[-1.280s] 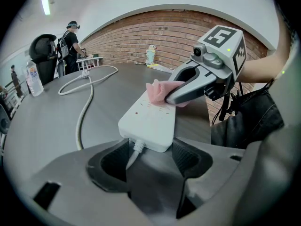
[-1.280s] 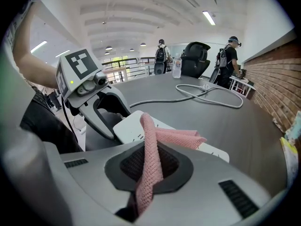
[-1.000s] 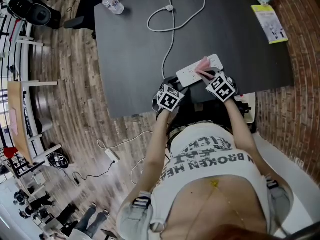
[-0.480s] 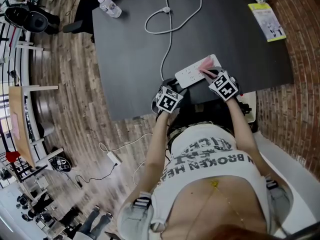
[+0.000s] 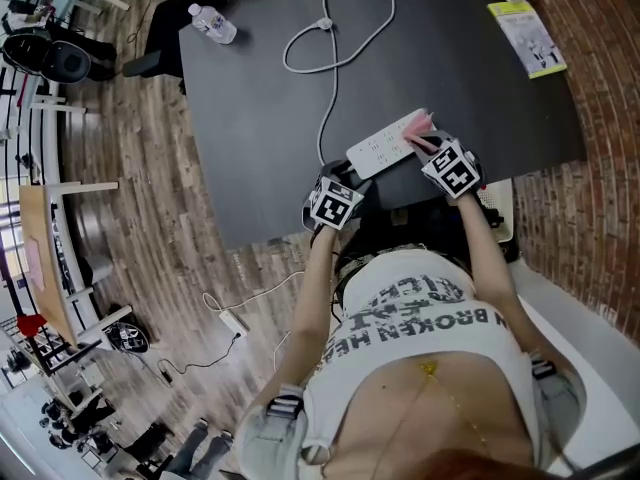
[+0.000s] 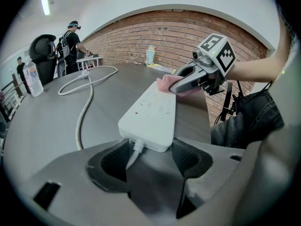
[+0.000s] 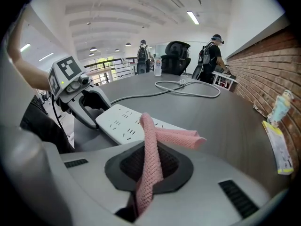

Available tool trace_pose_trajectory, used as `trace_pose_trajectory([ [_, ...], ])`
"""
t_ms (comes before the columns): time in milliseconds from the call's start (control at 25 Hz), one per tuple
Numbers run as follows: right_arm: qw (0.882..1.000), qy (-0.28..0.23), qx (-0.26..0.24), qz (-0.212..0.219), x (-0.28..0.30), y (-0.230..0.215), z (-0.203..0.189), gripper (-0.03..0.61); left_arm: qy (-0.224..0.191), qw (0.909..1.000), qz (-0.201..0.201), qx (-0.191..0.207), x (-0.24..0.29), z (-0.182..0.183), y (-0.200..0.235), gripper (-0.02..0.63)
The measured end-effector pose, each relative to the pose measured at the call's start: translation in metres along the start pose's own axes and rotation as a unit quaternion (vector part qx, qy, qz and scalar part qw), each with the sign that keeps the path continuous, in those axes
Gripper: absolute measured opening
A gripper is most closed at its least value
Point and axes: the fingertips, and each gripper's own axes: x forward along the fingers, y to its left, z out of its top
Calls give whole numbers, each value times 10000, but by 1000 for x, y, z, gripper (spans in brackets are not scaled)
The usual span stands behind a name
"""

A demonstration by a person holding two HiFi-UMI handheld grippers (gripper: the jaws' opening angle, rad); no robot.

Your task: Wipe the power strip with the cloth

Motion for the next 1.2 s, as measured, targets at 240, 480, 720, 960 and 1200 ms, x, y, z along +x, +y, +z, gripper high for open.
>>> trace_pose_trajectory([
  [240,9999,-15,114,-98,0,-10,-10,16,55,10000,29,-6,2,1,-1,268],
  [480,9991,-20,323,-259,-6,-27,-16,16,59,10000,37,-12,3,4,-1,268],
  [720,9959,-33,684,-590,-16,-50,-28,16,24,10000,21,11,6,1,0,268],
  [960,9934,-32,871,-748,-19,-61,-34,17,39,10000,32,10,6,2,0,268],
  [1200,9935,40,863,-735,-19,-61,-34,17,-21,10000,35,10,7,3,-1,268],
])
